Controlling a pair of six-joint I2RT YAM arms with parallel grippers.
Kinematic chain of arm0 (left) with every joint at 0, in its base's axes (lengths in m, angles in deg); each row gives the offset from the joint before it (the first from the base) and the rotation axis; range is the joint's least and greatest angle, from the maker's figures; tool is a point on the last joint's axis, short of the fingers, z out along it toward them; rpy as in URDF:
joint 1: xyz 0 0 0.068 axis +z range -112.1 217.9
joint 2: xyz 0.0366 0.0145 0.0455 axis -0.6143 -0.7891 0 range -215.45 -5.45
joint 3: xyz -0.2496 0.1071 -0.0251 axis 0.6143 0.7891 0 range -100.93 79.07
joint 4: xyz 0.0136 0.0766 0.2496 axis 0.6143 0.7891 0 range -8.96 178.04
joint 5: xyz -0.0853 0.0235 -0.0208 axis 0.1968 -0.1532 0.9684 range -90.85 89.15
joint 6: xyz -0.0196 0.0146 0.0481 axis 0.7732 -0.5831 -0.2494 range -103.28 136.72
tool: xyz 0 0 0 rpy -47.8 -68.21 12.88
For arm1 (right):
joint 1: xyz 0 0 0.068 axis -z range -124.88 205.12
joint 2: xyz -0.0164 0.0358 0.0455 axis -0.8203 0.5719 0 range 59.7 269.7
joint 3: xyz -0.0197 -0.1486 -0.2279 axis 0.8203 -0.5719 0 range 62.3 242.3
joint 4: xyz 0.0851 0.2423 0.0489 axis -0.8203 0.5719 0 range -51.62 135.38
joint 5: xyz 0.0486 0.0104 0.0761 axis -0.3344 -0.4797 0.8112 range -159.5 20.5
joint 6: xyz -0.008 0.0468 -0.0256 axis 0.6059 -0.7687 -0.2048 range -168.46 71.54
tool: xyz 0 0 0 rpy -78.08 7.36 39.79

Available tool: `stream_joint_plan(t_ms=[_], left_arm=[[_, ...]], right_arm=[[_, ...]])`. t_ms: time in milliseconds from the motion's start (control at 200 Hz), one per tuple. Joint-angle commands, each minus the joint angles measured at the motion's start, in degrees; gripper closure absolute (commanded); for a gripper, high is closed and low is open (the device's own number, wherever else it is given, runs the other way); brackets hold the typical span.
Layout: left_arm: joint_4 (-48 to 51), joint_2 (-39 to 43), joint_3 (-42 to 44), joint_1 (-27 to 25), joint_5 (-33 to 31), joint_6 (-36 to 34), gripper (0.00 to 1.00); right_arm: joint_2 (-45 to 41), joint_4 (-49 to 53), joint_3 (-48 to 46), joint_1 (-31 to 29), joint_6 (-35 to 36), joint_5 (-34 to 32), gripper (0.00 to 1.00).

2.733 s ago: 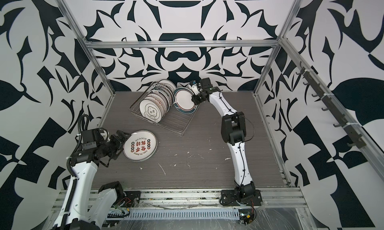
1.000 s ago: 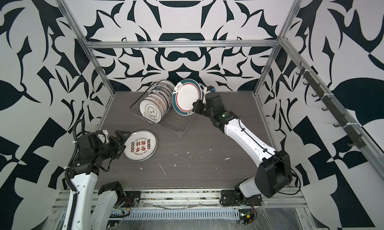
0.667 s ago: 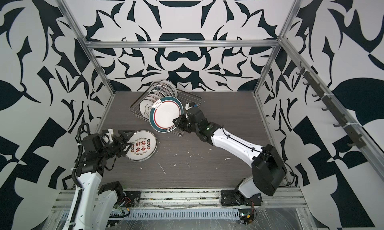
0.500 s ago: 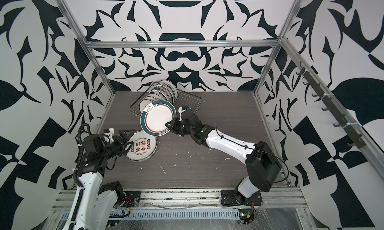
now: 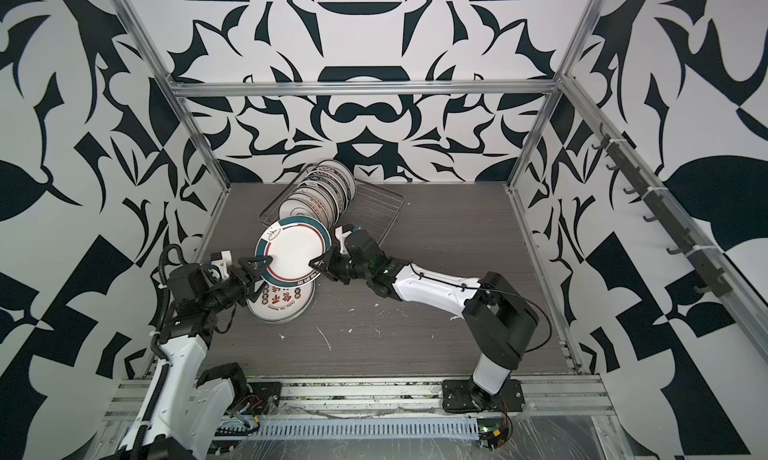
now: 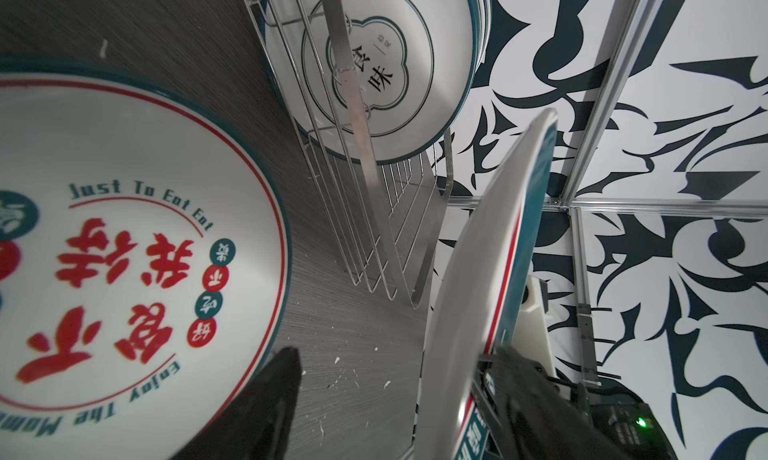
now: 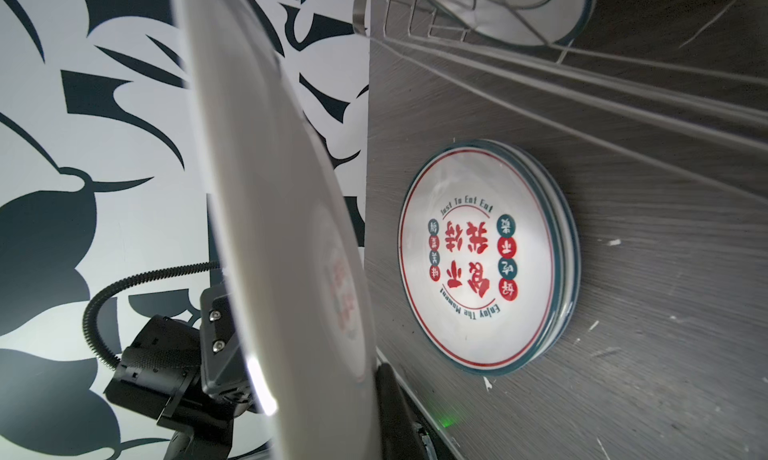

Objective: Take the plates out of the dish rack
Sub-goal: 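Grip the plate edge with the left gripper while the right gripper holds it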

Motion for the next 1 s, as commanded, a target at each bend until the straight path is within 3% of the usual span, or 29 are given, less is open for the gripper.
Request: stream_joint_plan(t_ms=[0, 275, 555, 755, 995], left_arm=[[-3.2, 0.1, 0.7, -0.3, 1.3, 0.6, 0.35], [-2.8, 0.5, 1.2, -0.3, 2.6, 0.7, 0.71], [0.4, 2.1, 0.5, -0.2, 2.9, 0.0, 1.00], [9.0, 2.2, -4.1, -0.1, 0.8, -2.4, 1.00], [29.0, 2.3, -15.0, -0.1, -4.9, -5.9, 1.00]], right_arm=[[0.2, -8.7, 1.9, -0.7, -1.7, 2.9, 0.99], [2.4, -9.6, 3.6, -1.5, -1.9, 4.4, 0.92], [3.7, -8.2, 5.8, -1.5, -0.6, 5.9, 0.66], [3.5, 5.4, 11.5, -1.2, 8.2, 5.2, 0.53], [4.6, 42.9, 28.8, 0.9, 35.2, -10.7, 0.44]])
